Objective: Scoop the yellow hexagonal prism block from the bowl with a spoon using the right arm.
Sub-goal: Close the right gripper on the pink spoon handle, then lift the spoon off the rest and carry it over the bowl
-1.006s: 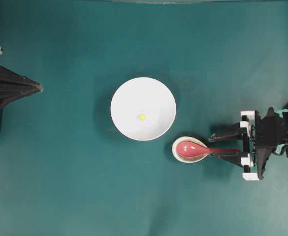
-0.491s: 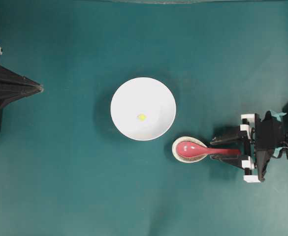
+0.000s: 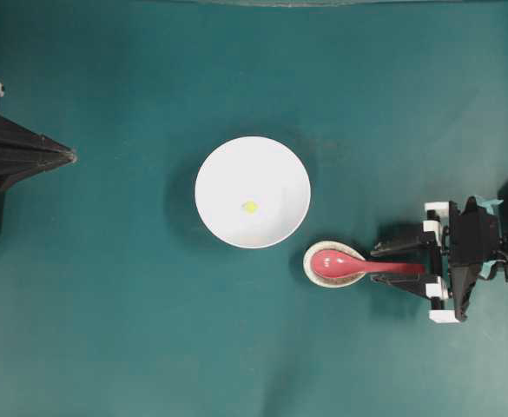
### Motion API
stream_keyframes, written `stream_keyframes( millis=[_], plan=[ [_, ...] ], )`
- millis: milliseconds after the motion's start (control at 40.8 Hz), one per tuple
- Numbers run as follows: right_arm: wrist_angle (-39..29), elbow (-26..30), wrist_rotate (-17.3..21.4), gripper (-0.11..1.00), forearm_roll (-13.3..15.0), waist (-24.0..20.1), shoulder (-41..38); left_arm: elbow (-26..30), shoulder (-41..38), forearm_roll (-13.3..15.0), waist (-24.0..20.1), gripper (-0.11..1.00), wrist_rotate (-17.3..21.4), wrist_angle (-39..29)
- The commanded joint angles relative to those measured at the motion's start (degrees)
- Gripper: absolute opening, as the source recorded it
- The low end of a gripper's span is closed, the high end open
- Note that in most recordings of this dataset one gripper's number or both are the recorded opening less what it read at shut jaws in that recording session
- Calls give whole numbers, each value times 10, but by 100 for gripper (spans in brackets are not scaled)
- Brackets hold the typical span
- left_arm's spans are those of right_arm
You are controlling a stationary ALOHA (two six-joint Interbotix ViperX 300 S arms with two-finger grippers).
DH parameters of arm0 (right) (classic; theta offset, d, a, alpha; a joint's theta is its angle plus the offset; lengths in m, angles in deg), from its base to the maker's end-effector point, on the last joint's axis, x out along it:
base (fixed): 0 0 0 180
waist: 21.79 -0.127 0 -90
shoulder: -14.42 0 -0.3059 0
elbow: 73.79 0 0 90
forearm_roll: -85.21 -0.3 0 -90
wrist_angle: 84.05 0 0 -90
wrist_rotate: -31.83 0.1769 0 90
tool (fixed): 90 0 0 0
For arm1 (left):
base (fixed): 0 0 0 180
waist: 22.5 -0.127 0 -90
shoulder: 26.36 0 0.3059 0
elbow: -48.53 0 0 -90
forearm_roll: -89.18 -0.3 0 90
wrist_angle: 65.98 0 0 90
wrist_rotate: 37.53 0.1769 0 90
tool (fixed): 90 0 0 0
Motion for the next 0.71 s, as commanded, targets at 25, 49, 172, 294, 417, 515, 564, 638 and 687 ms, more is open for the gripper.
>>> stream_keyframes(
  millis=[25, 49, 172, 294, 417, 515, 564, 638, 687],
  plan=[
    [4, 7, 0, 48, -2, -3, 3, 15, -5, -2, 0, -1, 1, 3],
    [4, 8, 0, 45, -2, -3, 3, 15, -5, -2, 0, -1, 1, 3],
    [2, 11, 0, 26, 1, -3, 4, 15, -4, -2, 0, -1, 1, 3],
    [2, 15, -3, 23, 1, -3, 11, 15, -4, -2, 0, -1, 1, 3],
    [1, 15, -11, 23, 2, -4, 34, 16, -4, -2, 0, -1, 1, 3],
    [-9, 14, -21, 23, 2, -3, 63, 16, -3, -2, 0, -1, 1, 4],
    [-16, 13, -28, 23, 2, -3, 80, 17, -2, -2, 0, -1, 1, 3],
    [-33, 14, -40, 23, 2, 0, 106, 16, -2, -2, 0, -1, 1, 4],
    [-50, 16, -52, 23, 2, 4, 127, 16, -2, -2, 0, -1, 0, 3]
  ],
)
